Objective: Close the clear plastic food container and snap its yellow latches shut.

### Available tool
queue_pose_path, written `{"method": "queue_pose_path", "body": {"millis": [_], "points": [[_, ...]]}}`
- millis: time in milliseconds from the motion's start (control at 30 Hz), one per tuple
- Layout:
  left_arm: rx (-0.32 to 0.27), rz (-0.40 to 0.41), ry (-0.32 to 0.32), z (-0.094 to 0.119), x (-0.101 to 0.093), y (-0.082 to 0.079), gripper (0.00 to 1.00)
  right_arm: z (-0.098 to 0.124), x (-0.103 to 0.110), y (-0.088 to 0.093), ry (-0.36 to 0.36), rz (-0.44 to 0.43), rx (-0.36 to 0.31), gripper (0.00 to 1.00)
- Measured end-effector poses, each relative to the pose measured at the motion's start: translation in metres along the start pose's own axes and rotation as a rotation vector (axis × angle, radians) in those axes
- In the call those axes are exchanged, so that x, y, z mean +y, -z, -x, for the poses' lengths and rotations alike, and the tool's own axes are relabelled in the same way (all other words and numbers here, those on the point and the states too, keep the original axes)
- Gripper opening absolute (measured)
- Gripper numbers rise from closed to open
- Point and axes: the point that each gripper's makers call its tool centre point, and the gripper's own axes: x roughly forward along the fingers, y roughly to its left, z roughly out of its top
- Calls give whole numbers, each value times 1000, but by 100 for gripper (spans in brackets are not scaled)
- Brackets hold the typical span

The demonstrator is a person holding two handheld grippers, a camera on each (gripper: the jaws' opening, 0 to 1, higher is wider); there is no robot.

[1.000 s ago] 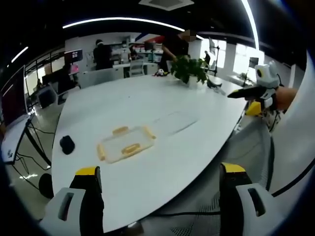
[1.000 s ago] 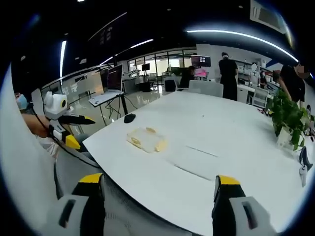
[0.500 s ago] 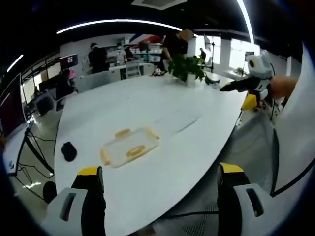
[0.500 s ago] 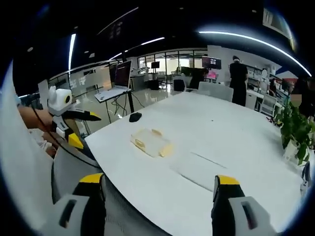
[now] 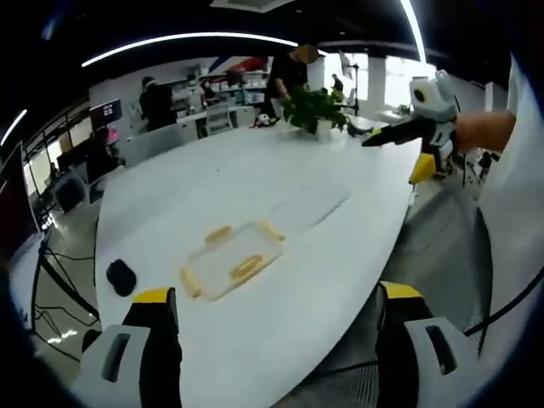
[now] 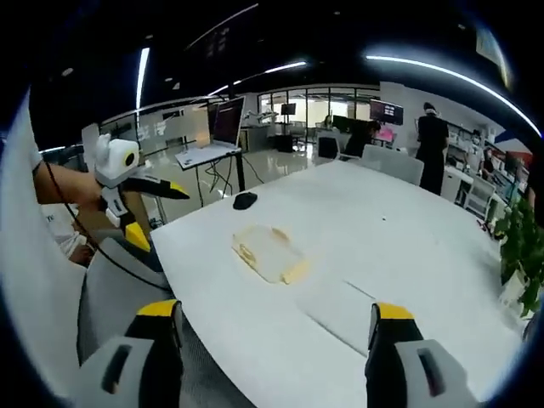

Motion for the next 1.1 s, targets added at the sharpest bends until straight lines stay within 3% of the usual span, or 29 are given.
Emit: {"method": "queue_pose_path", "body": {"millis": [467,833,1000,1100], "points": [[14,-145,66,-14,33,-7,97,-40,-3,-13,-63,94,31,92],[84,-234,107,-34,57,0,95,-69,-5,-19,-106,153,64,92],[114,-317,139,-43,67,2,95,-83,-10,-20,-128,180,84,90],[120,-311,156,-48,74,2,95,-91,-15,-21,-133,196,92,90]]}}
